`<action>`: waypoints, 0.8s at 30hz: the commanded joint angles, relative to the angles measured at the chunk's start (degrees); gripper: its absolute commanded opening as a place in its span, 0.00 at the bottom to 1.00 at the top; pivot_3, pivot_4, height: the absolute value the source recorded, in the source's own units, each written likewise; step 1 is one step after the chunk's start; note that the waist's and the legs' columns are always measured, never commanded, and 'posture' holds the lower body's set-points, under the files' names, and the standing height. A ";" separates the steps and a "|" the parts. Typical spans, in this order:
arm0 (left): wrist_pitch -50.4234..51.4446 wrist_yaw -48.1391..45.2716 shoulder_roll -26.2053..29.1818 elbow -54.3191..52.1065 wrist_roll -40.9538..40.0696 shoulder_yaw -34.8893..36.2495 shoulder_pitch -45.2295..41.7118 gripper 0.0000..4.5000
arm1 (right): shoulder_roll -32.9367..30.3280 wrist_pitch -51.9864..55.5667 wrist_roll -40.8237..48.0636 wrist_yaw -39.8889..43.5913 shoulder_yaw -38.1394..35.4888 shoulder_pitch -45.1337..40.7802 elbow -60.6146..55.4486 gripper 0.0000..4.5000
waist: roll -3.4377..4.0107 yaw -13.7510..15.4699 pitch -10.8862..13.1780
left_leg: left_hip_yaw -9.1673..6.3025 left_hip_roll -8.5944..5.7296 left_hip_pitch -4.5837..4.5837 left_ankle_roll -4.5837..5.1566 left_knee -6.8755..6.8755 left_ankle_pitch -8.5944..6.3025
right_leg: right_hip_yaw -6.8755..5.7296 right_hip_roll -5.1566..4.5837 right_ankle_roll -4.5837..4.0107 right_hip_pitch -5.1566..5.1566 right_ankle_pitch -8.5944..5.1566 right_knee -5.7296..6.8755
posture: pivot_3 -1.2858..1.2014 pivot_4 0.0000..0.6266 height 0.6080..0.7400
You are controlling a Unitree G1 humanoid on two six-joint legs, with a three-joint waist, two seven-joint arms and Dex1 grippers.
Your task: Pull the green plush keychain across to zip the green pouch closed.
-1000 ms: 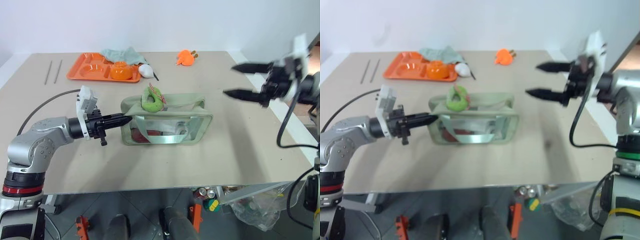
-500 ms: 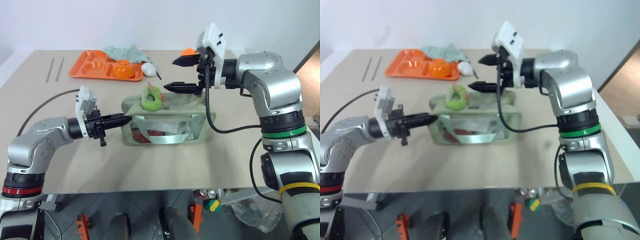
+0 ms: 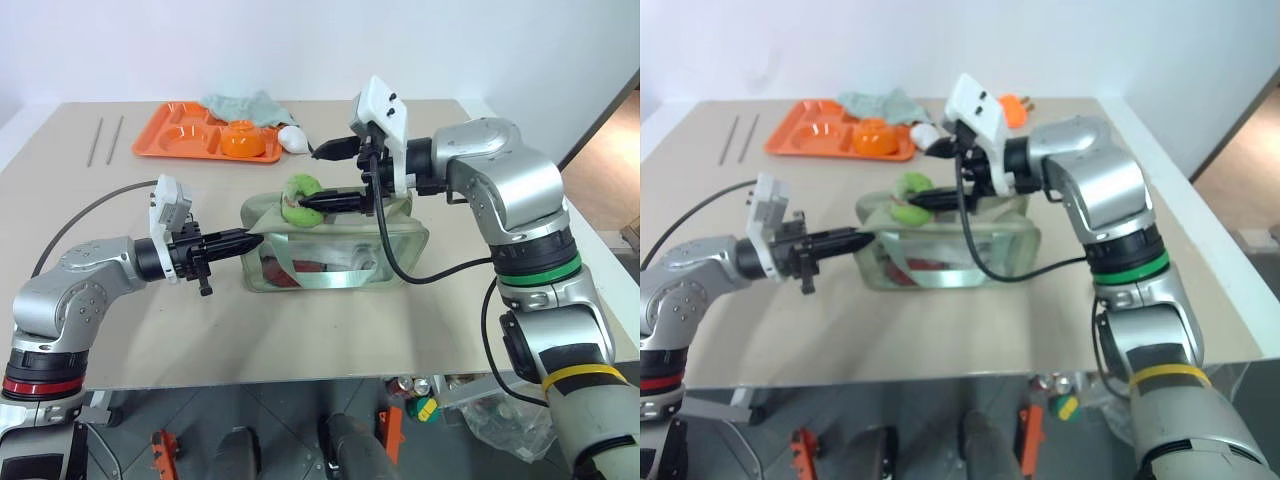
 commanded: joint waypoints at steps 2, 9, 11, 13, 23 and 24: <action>-0.16 0.32 -0.08 -0.63 -0.03 0.28 0.07 0.00 | -0.28 -0.99 -0.54 0.60 1.11 0.56 -3.45 0.99 | 0.00 0.00 0.00 | 0.00 0.00 0.00 0.00 0.00 0.00 | 0.00 0.00 0.00 0.00 0.00 0.00 | 0.52 0.24 1.00; -0.35 0.64 -0.35 -0.61 0.19 -0.04 0.19 0.00 | -0.63 -3.90 -1.85 0.26 0.58 0.68 -0.96 0.42 | 0.00 0.00 0.00 | 0.00 0.00 0.02 0.00 0.02 0.00 | 0.00 0.01 0.00 0.01 0.01 0.01 | 0.52 0.24 1.00; -0.36 0.69 -0.37 -0.59 0.23 -0.10 0.21 0.00 | -1.36 -5.16 -1.81 1.67 0.93 1.62 -1.85 0.27 | 0.00 0.00 0.00 | 0.00 0.00 0.01 0.00 0.02 0.00 | 0.00 0.01 0.00 0.01 0.01 0.00 | 0.52 0.24 1.00; -0.37 0.70 -0.41 -0.45 0.29 -0.14 0.12 0.00 | -1.51 -5.64 -1.92 2.06 1.01 1.93 -1.82 0.09 | 0.00 0.00 0.00 | 0.00 0.00 0.01 0.00 0.02 0.00 | 0.00 0.01 0.00 0.01 0.01 0.00 | 0.52 0.24 1.00; -0.42 0.83 -0.87 -0.07 0.35 -0.33 -0.18 0.00 | -3.62 -6.07 -1.12 2.99 -2.77 -0.31 2.25 0.00 | 0.00 0.00 0.00 | 0.00 0.00 0.02 0.00 0.03 0.00 | 0.00 0.01 0.00 0.02 0.02 0.00 | 0.52 0.24 1.00; -0.42 0.88 -0.96 -0.11 0.34 -0.35 -0.18 0.00 | -4.75 -5.88 -0.22 3.71 -4.22 -0.88 2.72 0.00 | 0.00 0.01 0.00 | 0.00 0.00 0.01 0.00 0.03 0.00 | 0.00 0.00 0.00 0.02 0.02 0.00 | 0.52 0.24 1.00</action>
